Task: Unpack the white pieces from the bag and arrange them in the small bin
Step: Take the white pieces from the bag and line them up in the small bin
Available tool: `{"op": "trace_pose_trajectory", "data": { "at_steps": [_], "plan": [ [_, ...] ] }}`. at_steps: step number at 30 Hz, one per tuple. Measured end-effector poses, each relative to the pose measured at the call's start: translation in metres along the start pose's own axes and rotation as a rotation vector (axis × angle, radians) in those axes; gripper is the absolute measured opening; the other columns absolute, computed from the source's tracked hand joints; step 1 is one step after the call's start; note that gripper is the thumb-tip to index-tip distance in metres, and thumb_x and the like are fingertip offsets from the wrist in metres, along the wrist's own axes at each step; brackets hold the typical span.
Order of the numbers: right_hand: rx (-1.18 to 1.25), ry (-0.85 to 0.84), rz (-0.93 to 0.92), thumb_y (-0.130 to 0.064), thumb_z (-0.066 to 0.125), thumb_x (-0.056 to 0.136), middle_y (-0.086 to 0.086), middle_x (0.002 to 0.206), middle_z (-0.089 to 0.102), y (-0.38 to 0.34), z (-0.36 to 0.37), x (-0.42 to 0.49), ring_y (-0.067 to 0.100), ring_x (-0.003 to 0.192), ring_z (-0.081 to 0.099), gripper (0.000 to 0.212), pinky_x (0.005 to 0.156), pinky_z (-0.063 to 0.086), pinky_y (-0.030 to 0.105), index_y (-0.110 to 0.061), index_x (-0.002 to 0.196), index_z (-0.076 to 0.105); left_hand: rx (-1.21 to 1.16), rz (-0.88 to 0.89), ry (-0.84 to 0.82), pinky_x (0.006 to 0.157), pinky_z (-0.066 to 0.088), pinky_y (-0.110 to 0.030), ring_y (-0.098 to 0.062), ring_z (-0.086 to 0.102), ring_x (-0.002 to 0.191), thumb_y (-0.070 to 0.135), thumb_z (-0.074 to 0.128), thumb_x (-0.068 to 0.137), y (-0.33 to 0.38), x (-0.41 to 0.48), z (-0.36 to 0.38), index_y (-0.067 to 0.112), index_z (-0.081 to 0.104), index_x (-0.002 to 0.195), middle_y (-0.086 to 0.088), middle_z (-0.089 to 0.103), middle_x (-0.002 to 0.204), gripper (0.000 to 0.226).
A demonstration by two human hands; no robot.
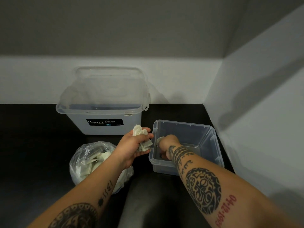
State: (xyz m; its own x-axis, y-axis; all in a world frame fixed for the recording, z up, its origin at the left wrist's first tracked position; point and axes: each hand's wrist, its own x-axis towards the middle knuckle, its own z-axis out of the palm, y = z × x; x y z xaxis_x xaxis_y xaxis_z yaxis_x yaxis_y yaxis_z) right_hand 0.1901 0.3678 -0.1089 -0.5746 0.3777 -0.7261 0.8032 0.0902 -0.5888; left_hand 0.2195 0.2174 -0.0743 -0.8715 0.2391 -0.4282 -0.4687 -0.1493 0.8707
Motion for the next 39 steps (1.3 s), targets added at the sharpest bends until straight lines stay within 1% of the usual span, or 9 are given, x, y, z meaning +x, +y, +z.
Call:
{"op": "trace_pose_trajectory", "data": {
  "at_steps": [6, 11, 15, 22, 26, 30, 33, 36, 39],
  "plan": [
    [0.125, -0.078, 0.026, -0.010, 0.061, 0.096, 0.014, 0.104, 0.065, 0.002, -0.012, -0.004, 0.025, 0.089, 0.065, 0.013, 0.081, 0.061, 0.043, -0.008, 0.109, 0.060, 0.010, -0.007, 0.002, 0.080, 0.060, -0.041, -0.027, 0.069, 0.110, 0.010, 0.067, 0.094, 0.000, -0.001, -0.001, 0.019, 0.069, 0.120, -0.008, 0.076, 0.115, 0.028],
    [0.165, -0.172, 0.028, -0.001, 0.053, 0.098, 0.013, 0.097, 0.068, -0.001, -0.015, -0.012, 0.026, 0.077, 0.067, 0.013, 0.056, 0.055, 0.039, -0.005, 0.108, 0.061, 0.023, -0.006, 0.003, 0.084, 0.059, -0.043, -0.028, 0.070, 0.112, 0.010, 0.066, 0.095, -0.001, 0.000, -0.002, 0.020, 0.070, 0.119, -0.006, 0.077, 0.112, 0.027],
    [0.177, -0.194, 0.018, -0.006, 0.054, 0.100, 0.012, 0.093, 0.067, -0.001, -0.014, -0.013, 0.024, 0.076, 0.067, 0.020, 0.058, 0.054, 0.039, -0.007, 0.118, 0.063, 0.029, -0.002, 0.001, 0.079, 0.059, -0.040, -0.026, 0.070, 0.109, 0.010, 0.065, 0.096, -0.001, -0.002, -0.004, 0.020, 0.069, 0.121, -0.004, 0.078, 0.109, 0.027],
    [0.226, -0.244, 0.034, -0.016, 0.052, 0.103, 0.014, 0.096, 0.070, -0.002, -0.016, -0.012, 0.028, 0.080, 0.070, 0.018, 0.073, 0.059, 0.042, -0.009, 0.115, 0.063, 0.018, -0.006, -0.009, 0.077, 0.059, -0.039, -0.024, 0.071, 0.106, 0.009, 0.064, 0.096, 0.002, -0.003, -0.007, 0.019, 0.068, 0.122, -0.004, 0.078, 0.109, 0.028],
    [0.178, -0.230, 0.045, -0.013, 0.053, 0.101, 0.015, 0.112, 0.066, 0.000, -0.022, -0.008, 0.031, 0.095, 0.068, 0.015, 0.080, 0.060, 0.047, -0.009, 0.114, 0.058, -0.033, -0.007, -0.021, 0.073, 0.059, -0.036, -0.025, 0.071, 0.106, 0.009, 0.069, 0.092, 0.002, 0.000, -0.008, 0.019, 0.066, 0.124, -0.007, 0.077, 0.114, 0.033],
    [0.174, -0.226, 0.049, -0.011, 0.046, 0.102, 0.013, 0.110, 0.070, -0.003, -0.039, -0.011, 0.032, 0.097, 0.067, 0.023, 0.070, 0.055, 0.047, -0.008, 0.122, 0.056, -0.112, 0.000, -0.078, 0.075, 0.059, -0.038, -0.026, 0.070, 0.100, 0.011, 0.071, 0.082, 0.010, 0.001, -0.003, 0.016, 0.064, 0.124, -0.009, 0.076, 0.111, 0.043],
    [0.106, -0.218, -0.013, -0.014, 0.041, 0.104, 0.010, 0.105, 0.074, -0.007, -0.053, -0.018, 0.028, 0.099, 0.068, 0.027, 0.073, 0.055, 0.041, -0.010, 0.125, 0.058, -0.138, -0.015, -0.107, 0.076, 0.058, -0.038, -0.028, 0.068, 0.101, 0.004, 0.055, 0.095, 0.016, 0.004, 0.003, 0.014, 0.062, 0.125, -0.011, 0.072, 0.114, 0.033],
    [0.091, -0.265, -0.130, -0.018, 0.046, 0.104, 0.006, 0.107, 0.073, -0.011, -0.065, -0.035, 0.023, 0.098, 0.067, 0.025, 0.074, 0.052, 0.034, -0.011, 0.121, 0.062, -0.108, -0.027, -0.097, 0.072, 0.059, -0.037, -0.032, 0.069, 0.104, 0.001, 0.058, 0.094, 0.020, 0.007, 0.009, 0.014, 0.061, 0.128, -0.017, 0.069, 0.120, 0.036],
    [0.107, -0.284, -0.300, -0.024, 0.054, 0.103, 0.009, 0.105, 0.071, -0.010, -0.073, -0.046, 0.019, 0.089, 0.065, 0.024, 0.065, 0.049, 0.028, -0.013, 0.120, 0.066, -0.035, 0.015, -0.094, 0.072, 0.059, -0.036, -0.029, 0.071, 0.099, 0.000, 0.065, 0.093, 0.021, 0.011, 0.016, 0.016, 0.064, 0.121, -0.013, 0.074, 0.110, 0.032]
  ]
}}
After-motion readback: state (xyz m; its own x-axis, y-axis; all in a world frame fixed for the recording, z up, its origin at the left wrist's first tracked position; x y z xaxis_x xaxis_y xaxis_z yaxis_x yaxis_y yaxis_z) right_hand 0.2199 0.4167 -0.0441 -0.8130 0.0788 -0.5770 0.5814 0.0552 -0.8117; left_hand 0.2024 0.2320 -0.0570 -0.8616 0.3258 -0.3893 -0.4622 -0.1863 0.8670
